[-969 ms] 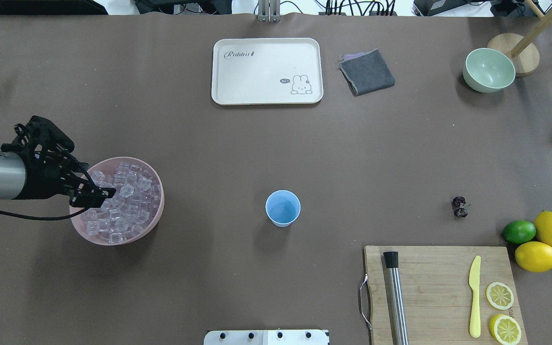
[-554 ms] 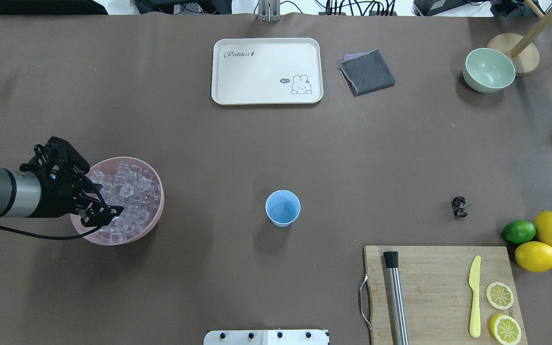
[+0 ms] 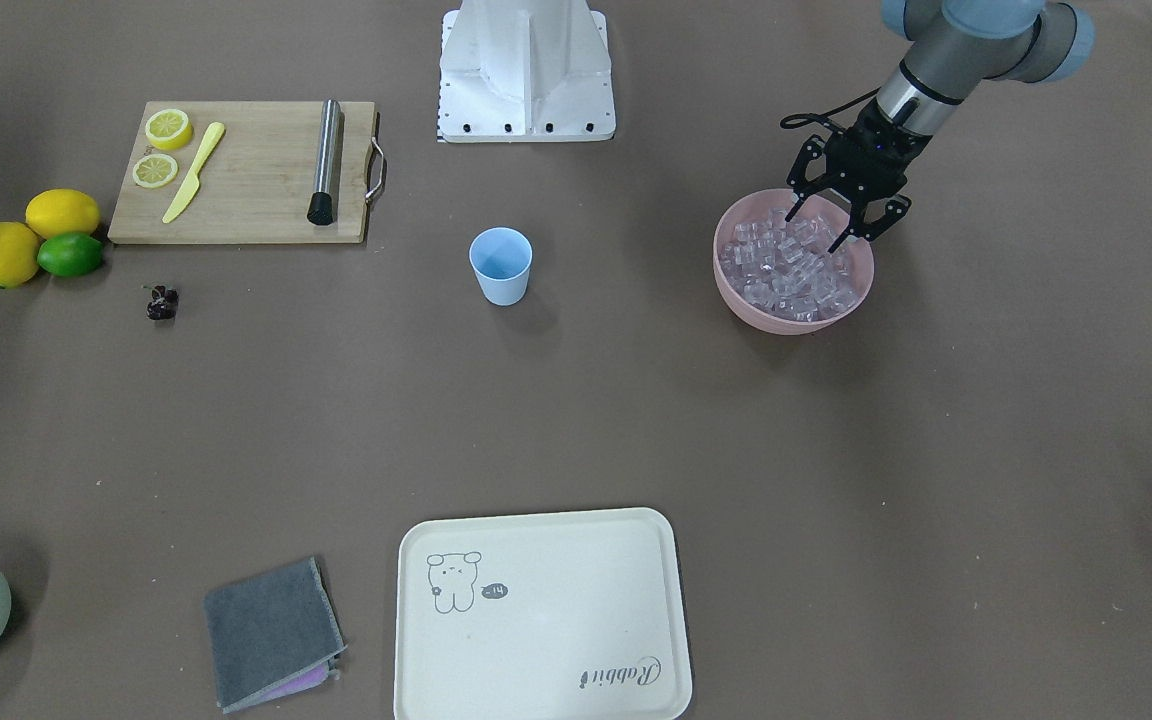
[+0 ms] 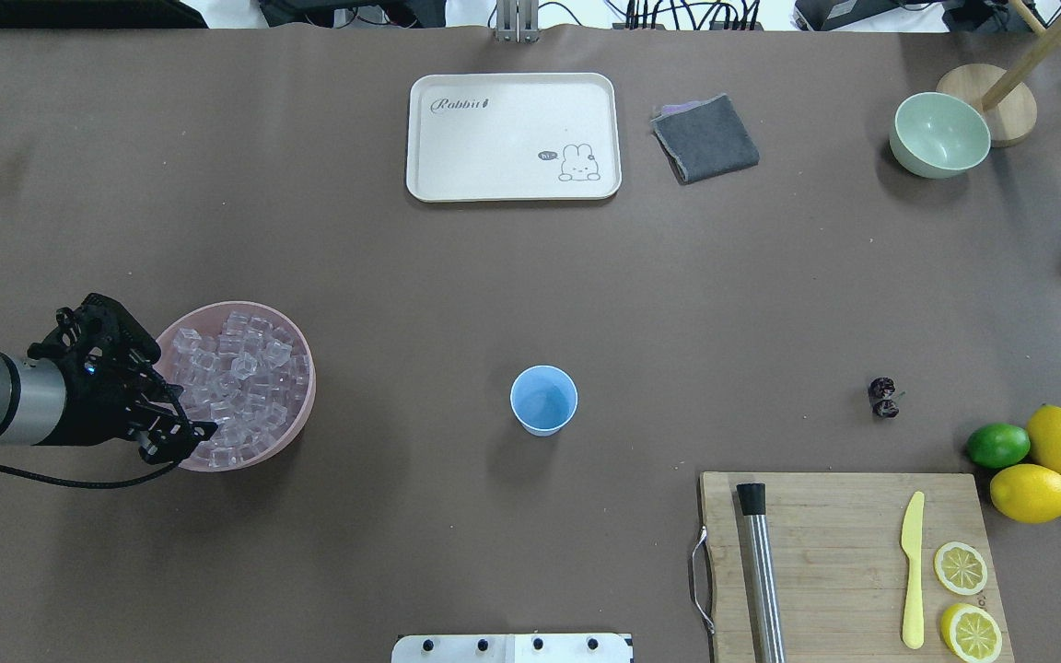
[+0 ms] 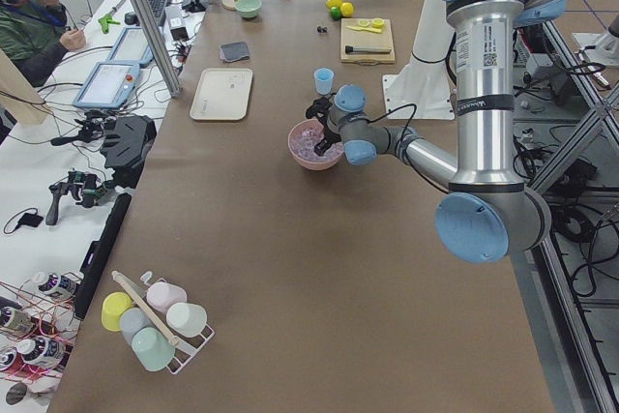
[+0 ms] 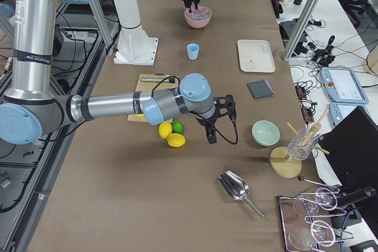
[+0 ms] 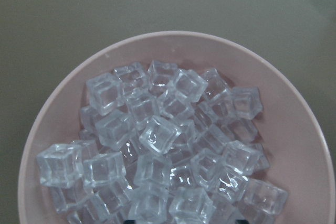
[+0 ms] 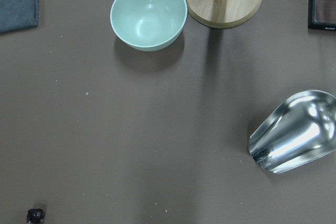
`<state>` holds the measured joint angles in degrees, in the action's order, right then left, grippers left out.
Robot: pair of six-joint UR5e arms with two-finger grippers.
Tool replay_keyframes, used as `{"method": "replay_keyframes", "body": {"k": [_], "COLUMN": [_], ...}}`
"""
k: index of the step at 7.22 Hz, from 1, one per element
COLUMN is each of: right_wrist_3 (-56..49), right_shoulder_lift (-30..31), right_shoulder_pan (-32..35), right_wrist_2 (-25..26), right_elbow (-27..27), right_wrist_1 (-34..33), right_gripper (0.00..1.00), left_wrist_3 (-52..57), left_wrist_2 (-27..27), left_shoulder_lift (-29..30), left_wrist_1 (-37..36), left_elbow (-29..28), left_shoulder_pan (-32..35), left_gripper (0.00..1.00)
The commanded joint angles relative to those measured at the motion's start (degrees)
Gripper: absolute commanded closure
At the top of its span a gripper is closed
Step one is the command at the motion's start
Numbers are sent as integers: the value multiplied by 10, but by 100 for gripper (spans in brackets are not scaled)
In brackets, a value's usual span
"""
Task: Put ice and cherries in cup
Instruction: 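Reach the left gripper into the pink bowl and grasp an ice cube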
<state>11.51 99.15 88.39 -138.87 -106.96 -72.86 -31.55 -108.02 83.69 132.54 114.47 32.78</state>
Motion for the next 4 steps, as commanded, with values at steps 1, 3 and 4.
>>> {"method": "replay_keyframes", "body": {"k": [1, 3, 4], "right_wrist_3": [1, 0, 0], "right_shoulder_lift": [0, -1, -1], "right_shoulder_pan": [-2, -3, -3], "right_wrist_2": [0, 1, 1], "right_elbow": [0, 1, 1], "right_wrist_1": [0, 0, 0], "right_gripper": [0, 0, 0], "left_wrist_3": [0, 0, 0], "left_wrist_2": [0, 0, 1], "left_shoulder_lift": [-11, -13, -13], "left_wrist_1": [0, 0, -1], "left_elbow": [0, -1, -2], "left_shoulder_pan": [-3, -9, -11], "left_gripper": [33, 33, 33]}}
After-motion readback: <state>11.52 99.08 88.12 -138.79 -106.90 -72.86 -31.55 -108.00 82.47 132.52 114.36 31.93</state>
